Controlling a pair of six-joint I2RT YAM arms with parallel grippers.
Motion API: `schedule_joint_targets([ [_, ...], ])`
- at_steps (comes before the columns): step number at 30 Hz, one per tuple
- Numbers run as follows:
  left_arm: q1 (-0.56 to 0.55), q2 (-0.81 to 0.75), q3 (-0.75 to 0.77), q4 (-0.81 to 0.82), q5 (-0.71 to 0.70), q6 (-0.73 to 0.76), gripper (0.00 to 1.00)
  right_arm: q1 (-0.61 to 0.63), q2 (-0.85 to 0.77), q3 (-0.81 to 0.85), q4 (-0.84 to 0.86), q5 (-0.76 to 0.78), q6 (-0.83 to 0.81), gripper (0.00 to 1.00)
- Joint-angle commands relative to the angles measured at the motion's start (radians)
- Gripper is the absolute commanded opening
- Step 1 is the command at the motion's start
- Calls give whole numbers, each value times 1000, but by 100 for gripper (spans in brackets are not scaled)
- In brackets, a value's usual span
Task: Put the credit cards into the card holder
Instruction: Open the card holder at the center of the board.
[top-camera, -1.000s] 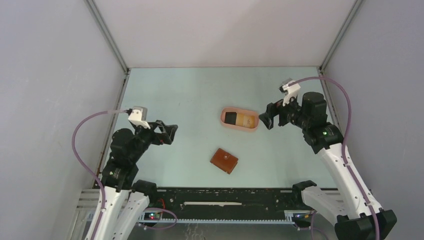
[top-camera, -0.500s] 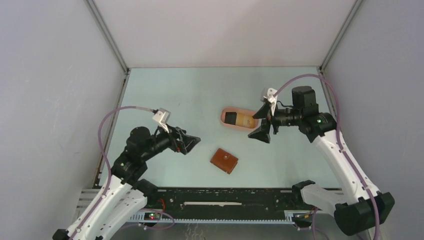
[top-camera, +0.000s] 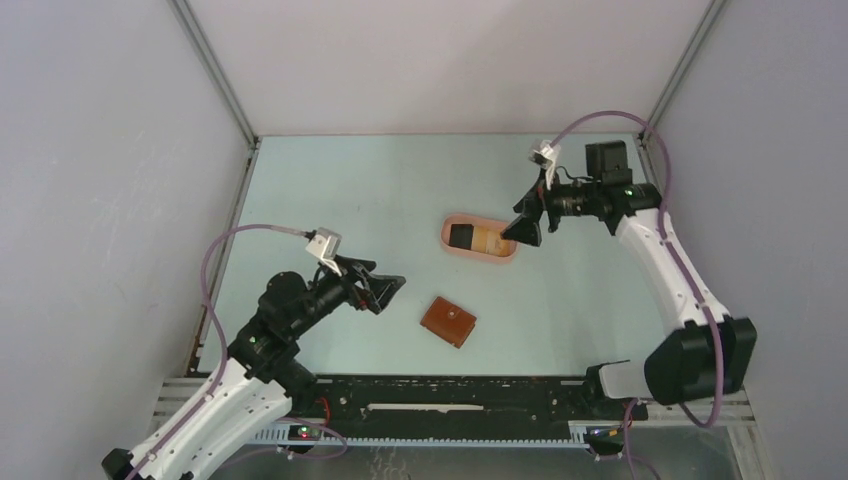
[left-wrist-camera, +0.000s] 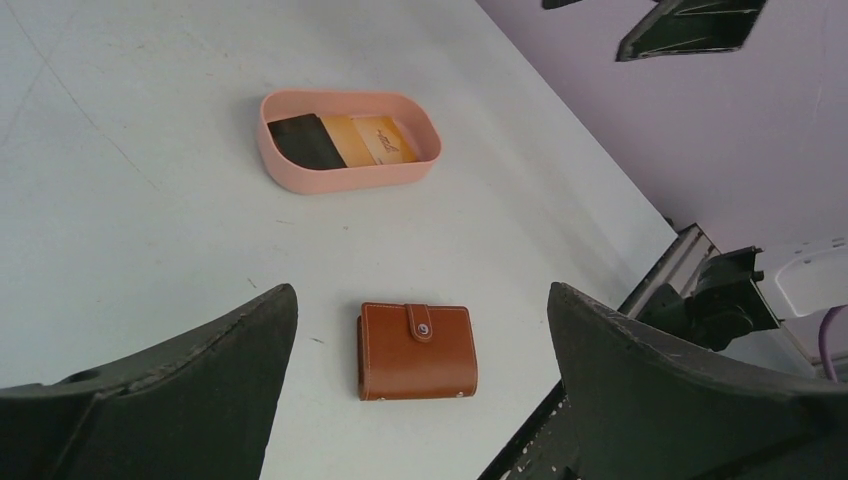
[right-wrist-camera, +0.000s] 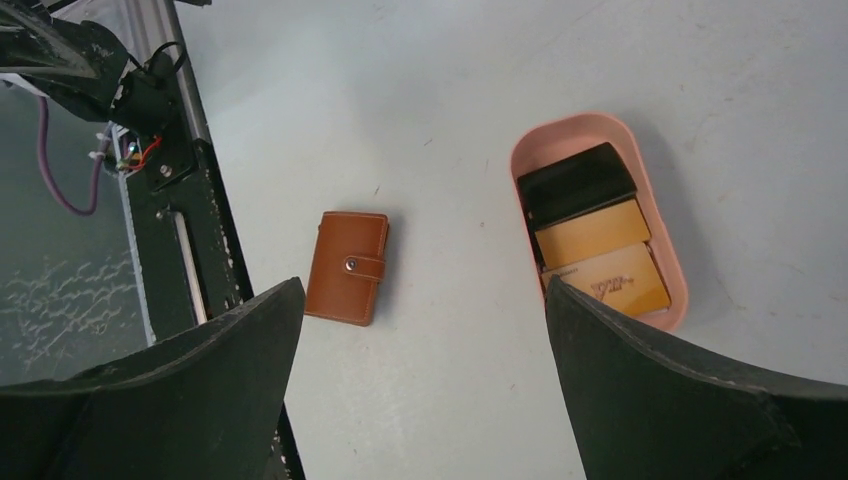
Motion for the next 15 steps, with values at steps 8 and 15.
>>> schedule_joint_targets([
  [8, -4, -73, -182, 168, -28, -170, 99, 191, 177, -6, -43, 101, -35, 100],
  [15, -37, 124, -292, 410, 17, -344, 80, 290, 268, -19, -39, 123, -16, 95],
])
